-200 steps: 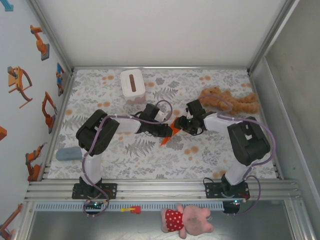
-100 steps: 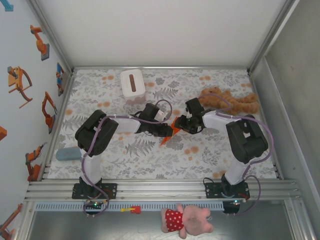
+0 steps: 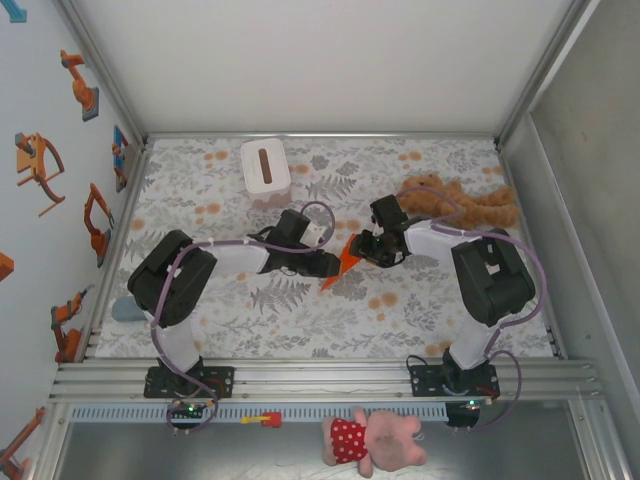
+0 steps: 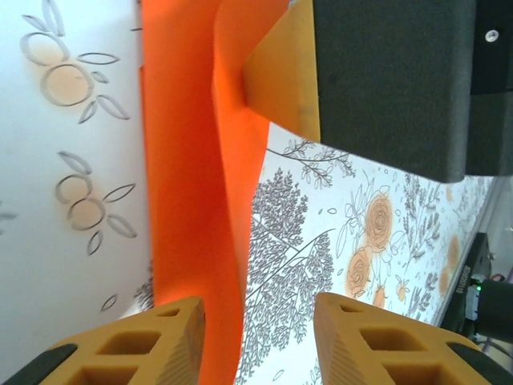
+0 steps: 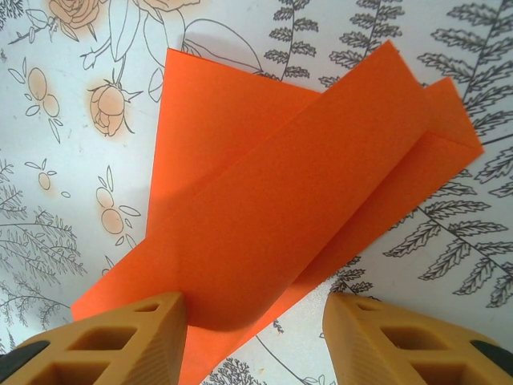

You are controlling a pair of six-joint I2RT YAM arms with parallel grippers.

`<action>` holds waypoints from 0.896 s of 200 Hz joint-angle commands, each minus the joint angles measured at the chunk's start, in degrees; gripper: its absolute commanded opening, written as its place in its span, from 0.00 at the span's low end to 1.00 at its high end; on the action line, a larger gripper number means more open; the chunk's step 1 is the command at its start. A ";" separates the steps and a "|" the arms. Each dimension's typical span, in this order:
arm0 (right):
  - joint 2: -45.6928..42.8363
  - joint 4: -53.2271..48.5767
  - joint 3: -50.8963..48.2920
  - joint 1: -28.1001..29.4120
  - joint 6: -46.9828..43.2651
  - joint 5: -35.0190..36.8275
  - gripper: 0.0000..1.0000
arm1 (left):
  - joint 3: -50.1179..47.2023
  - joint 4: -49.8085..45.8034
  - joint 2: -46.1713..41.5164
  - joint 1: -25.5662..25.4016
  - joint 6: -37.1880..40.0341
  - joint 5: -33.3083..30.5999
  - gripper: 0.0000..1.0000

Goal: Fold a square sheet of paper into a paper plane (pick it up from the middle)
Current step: Fold the wing for the fifth time at the center of the table.

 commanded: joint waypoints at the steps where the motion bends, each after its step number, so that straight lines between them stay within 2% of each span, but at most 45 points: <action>1: 4.48 0.10 -1.57 -0.07 -0.08 6.56 0.49 | -1.71 -0.88 -3.46 -1.23 0.45 -5.02 0.43; 29: 4.56 0.18 -1.72 -0.07 0.09 6.56 0.49 | -1.92 -2.71 -3.46 -3.05 1.46 -8.12 0.48; 60: 4.71 0.31 -1.57 -0.05 0.20 6.38 0.49 | -1.09 -3.62 -1.42 -3.47 1.30 -9.58 0.48; 144: 4.74 0.79 -1.84 -0.10 0.42 5.94 0.48 | -0.02 -4.62 1.50 -3.56 1.29 -10.64 0.42; 179: 4.99 0.63 -1.79 -0.07 0.45 6.18 0.47 | 0.04 -4.88 2.08 -3.56 1.34 -10.49 0.33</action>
